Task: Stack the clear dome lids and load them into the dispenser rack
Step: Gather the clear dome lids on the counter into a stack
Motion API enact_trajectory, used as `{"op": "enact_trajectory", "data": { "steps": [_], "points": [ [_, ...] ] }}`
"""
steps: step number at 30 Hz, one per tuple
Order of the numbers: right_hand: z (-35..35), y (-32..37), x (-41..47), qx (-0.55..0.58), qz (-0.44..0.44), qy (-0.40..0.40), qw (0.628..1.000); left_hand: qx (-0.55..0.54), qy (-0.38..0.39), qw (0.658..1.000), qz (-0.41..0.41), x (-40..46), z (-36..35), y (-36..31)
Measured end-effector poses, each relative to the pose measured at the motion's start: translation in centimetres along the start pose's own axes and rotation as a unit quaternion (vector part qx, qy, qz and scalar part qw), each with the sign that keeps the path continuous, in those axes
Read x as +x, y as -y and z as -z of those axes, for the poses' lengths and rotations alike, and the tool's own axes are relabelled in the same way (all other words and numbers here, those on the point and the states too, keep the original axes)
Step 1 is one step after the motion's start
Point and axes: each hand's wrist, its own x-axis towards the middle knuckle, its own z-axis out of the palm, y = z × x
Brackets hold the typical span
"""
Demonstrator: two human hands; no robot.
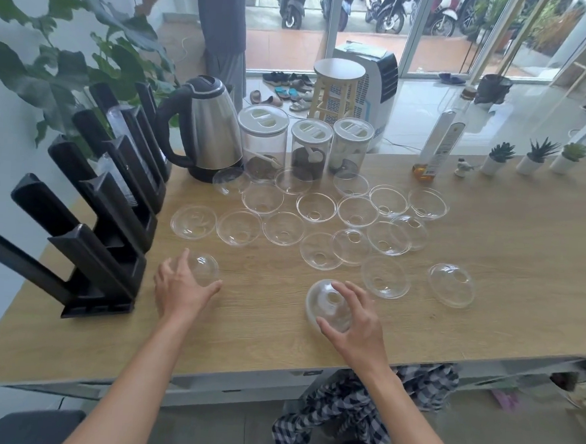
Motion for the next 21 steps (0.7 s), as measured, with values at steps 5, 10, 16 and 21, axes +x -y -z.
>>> {"op": "enact_trajectory", "data": {
  "steps": [5,10,16,21],
  "points": [
    [-0.2,0.5,0.3,0.013,-0.002,0.006,1.000,-0.037,0.004,0.999,-0.019,-0.4,-0.8,0.2],
    [0.8,0.9,0.4,0.019,-0.004,0.002,1.000,-0.122,-0.001,0.985,-0.120,-3.4,-0.3,-3.7],
    [3.3,-1.2,0.9,-0.095,-0.030,-0.154,0.983,-0.192,0.066,0.945,-0.258,-8.7,-0.5,-10.1],
    [5.6,-3.9,1.9,-0.197,-0.095,-0.077,0.973,-0.151,0.118,0.931,-0.311,-11.4,-2.8,-12.4]
  ]
}}
